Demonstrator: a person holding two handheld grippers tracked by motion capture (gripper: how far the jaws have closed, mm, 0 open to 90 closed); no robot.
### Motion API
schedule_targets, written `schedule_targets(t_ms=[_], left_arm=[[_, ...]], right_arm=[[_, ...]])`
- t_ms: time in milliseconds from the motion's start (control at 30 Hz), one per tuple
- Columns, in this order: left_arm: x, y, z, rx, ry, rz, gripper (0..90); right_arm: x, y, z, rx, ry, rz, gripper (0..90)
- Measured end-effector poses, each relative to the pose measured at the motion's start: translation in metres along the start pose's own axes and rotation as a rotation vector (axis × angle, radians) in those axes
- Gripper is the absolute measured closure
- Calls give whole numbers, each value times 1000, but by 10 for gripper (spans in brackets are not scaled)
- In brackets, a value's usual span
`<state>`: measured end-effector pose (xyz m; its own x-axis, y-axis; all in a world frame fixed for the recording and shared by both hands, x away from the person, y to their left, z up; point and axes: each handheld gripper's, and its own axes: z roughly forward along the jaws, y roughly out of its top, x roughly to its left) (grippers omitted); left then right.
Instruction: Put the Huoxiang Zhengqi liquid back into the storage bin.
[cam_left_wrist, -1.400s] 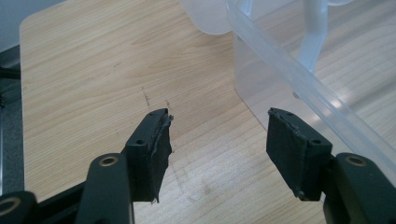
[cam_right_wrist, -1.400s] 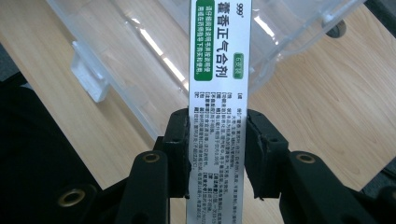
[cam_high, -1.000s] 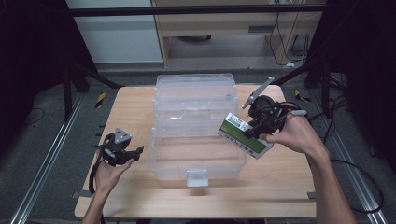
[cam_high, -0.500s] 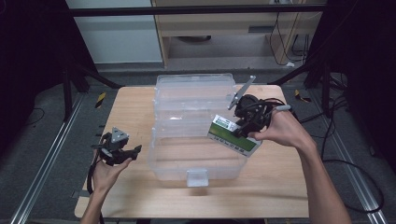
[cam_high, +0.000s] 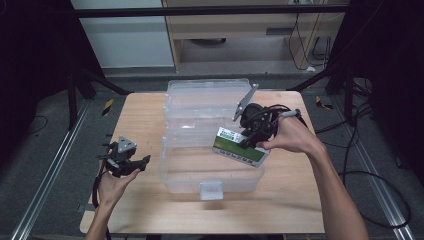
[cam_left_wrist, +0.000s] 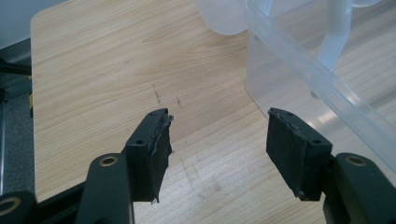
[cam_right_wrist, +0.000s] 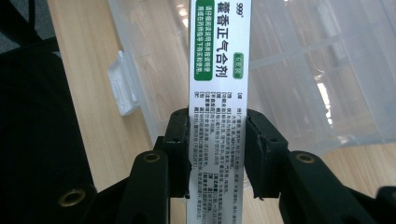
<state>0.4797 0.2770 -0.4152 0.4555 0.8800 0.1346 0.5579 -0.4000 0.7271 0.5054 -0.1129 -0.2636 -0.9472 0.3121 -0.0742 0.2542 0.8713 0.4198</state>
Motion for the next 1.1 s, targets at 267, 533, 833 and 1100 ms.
schedule_targets(t_ms=[267, 533, 833, 1100], left_arm=[[1, -1, 1, 6, 3, -1, 392], [2, -1, 1, 5, 6, -4, 392], [2, -1, 1, 7, 7, -4, 392], [2, -1, 1, 7, 6, -2, 392]], right_arm=[[-4, 5, 14, 18, 43, -44, 645], [-3, 7, 24, 26, 86, -106, 645], [-3, 4, 33, 68, 92, -167, 645], [-1, 1, 42, 102, 99, -186, 645]])
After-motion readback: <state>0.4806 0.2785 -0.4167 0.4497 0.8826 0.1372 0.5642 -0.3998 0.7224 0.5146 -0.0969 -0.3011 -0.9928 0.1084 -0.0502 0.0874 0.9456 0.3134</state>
